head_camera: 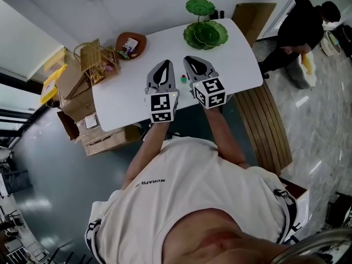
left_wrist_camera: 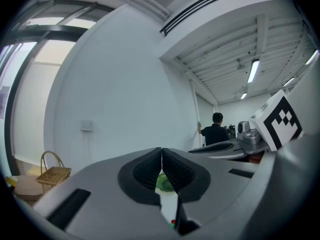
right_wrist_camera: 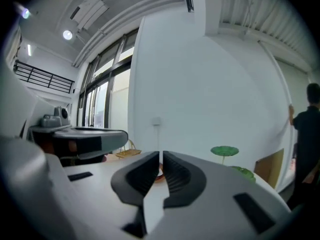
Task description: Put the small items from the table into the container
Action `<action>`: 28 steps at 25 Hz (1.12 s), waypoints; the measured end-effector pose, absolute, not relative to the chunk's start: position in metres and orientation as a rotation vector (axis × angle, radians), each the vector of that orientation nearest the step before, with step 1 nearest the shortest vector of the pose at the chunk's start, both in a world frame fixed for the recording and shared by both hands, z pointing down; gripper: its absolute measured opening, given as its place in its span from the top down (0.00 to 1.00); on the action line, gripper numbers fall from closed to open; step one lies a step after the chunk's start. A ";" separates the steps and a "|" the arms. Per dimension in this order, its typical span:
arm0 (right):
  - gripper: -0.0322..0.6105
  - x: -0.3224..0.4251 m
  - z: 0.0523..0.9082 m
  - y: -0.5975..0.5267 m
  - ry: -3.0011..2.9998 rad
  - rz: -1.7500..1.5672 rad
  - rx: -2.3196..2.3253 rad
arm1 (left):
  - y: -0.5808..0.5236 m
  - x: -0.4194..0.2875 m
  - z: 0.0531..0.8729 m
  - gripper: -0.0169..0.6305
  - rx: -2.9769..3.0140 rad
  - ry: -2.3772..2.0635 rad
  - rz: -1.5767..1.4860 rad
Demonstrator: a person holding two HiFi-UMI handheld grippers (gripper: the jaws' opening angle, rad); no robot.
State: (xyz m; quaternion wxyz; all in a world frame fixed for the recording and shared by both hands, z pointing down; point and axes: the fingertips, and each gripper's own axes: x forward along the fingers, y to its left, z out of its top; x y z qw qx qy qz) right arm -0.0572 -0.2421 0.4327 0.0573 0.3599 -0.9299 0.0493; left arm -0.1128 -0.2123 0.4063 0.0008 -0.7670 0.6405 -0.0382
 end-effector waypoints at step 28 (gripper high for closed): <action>0.67 -0.111 0.633 -0.210 -2.382 0.038 0.412 | -0.227 -0.141 0.435 0.97 -2.452 2.093 -0.093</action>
